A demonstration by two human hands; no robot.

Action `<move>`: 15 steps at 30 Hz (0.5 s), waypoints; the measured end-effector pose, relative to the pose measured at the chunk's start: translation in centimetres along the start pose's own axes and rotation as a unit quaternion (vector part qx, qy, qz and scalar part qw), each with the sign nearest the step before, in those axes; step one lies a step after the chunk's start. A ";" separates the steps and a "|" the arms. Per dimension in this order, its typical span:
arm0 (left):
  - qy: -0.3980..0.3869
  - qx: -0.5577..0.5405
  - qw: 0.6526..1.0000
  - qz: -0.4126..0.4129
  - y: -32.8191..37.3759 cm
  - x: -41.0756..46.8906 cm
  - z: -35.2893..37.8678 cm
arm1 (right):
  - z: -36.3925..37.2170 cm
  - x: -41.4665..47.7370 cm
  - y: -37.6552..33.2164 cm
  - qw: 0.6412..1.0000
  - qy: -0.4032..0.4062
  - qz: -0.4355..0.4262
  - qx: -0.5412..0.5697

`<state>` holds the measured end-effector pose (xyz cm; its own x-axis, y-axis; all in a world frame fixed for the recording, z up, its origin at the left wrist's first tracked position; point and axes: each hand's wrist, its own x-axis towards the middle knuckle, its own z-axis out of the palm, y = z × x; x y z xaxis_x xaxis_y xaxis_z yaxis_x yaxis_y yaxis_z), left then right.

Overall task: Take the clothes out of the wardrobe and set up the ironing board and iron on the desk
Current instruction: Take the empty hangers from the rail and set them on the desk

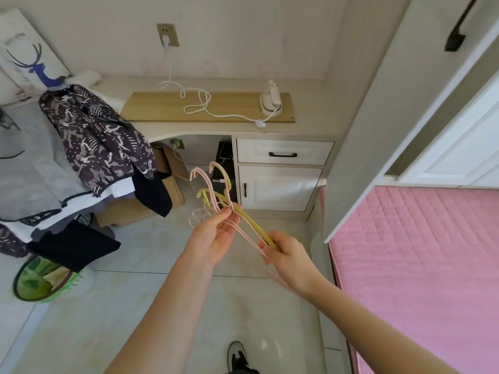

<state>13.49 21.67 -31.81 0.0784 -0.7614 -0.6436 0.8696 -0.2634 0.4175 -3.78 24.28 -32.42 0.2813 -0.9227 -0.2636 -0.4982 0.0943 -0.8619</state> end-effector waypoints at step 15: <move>0.042 0.111 0.993 0.003 4.5 8.6 3.9 | -1.4 11.1 -2.1 0.986 -0.152 0.030 -0.063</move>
<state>16.14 11.63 -32.92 0.1319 -0.7137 -0.6879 0.7413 -0.3897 0.5465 -0.77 13.29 -32.95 0.4722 -0.7603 -0.4461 -0.6142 0.0793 -0.7852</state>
